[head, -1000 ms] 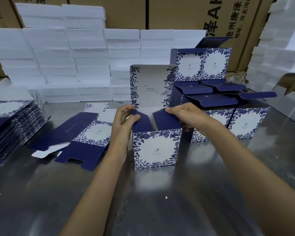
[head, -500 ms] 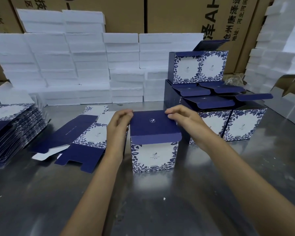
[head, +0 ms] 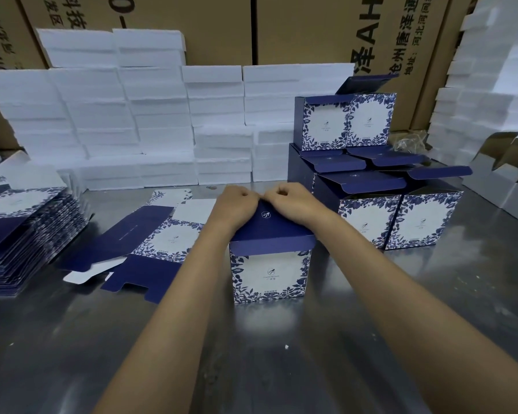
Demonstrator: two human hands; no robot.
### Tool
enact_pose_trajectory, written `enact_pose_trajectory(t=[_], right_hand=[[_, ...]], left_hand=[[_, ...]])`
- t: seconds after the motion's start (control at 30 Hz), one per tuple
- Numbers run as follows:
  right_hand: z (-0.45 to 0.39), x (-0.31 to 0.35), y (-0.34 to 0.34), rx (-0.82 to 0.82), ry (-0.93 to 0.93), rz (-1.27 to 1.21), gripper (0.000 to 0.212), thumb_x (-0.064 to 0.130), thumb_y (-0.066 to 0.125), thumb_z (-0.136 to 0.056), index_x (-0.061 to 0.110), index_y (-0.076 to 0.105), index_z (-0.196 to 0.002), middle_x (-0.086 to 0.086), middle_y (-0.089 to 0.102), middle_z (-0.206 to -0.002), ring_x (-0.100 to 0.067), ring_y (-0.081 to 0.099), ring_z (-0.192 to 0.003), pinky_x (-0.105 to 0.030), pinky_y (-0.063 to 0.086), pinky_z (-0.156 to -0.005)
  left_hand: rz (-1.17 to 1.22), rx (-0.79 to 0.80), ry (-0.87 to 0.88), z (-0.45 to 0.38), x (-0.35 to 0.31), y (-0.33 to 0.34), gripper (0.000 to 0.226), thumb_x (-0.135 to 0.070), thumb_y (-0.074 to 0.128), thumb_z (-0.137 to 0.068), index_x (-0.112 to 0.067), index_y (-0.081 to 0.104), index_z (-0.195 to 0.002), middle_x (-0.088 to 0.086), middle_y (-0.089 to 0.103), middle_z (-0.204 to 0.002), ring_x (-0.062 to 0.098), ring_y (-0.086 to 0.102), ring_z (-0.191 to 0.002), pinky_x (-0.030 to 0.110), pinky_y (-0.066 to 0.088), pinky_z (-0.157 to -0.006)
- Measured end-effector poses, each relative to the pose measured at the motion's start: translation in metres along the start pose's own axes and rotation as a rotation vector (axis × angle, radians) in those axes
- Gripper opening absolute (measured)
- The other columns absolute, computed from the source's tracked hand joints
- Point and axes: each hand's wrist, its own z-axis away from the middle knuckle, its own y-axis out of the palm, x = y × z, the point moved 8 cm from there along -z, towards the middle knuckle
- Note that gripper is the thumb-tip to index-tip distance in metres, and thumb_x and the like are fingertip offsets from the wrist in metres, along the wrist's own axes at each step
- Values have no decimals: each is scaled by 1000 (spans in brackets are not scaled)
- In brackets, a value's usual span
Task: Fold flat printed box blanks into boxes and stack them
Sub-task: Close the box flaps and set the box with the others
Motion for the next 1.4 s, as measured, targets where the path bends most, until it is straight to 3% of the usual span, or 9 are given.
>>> enact_pose_trajectory(t=[0.1,0.23,0.4,0.6,0.87,1.1,1.2,1.3,1.4], right_hand=[[-1,-2,0,19,-2,-8,18,28,60,-98,19,59,-83,4,62,-82,-6,55,-71,-19,43,-60],[-1,-2,1,18,27,-55,11,19,60,-97,15,59,-87,-7,65,-95,-12,54,-79,-20,40,-59],[5,-8,-3,-1,99,-130,11,23,60,-96,18,62,-87,-2,65,-89,-15,58,-76,-23,43,-60],[7,-4,-3,-11,56,-8,7,17,51,-97,18,52,-91,-5,51,-87,-16,47,-79,-27,30,-56],[5,-7,-8,-63,27,89,21,11,43,-99,4,46,-79,-12,49,-86,-17,41,-80,-37,40,-66],[21,23,-22,-194,-305,165,14,19,69,-89,20,59,-79,8,61,-77,-6,53,-73,-32,46,-73],[43,22,-16,-81,-403,240,16,33,77,-86,24,66,-79,9,63,-89,-4,48,-89,-25,41,-84],[68,7,-11,12,-415,184,27,44,82,-80,32,70,-101,16,60,-111,1,42,-114,-9,32,-98],[78,-5,-11,23,-374,56,34,36,81,-83,32,69,-115,20,55,-124,-3,37,-130,-3,23,-103]], left_hand=[[20,-9,22,-1,2,-2,19,-18,52,-97,-8,67,-91,8,63,-90,21,52,-80,29,39,-67],[24,12,14,-3,0,0,16,-18,52,-100,-10,62,-92,7,65,-108,21,58,-93,34,49,-84],[75,-48,-9,0,7,-5,21,-22,53,-100,-14,52,-81,3,55,-83,20,48,-76,26,36,-58],[67,-83,15,3,8,-6,20,-25,49,-103,-14,49,-86,-3,51,-81,19,47,-80,24,34,-60],[-27,-159,-34,5,16,-10,34,-27,42,-104,-18,34,-72,-2,42,-76,20,39,-72,31,28,-58],[-64,-117,-79,0,16,-7,21,-27,38,-103,-13,47,-90,5,53,-95,28,48,-91,32,33,-72],[-57,-151,-81,-4,13,-10,15,-26,41,-102,-14,49,-97,8,58,-110,28,51,-97,33,37,-79],[18,-296,-8,-1,5,-23,7,-19,52,-96,-16,55,-101,9,59,-120,28,54,-111,40,45,-95],[173,-344,209,22,-10,-29,9,-12,63,-90,-12,63,-99,7,61,-113,15,58,-101,25,45,-84]])
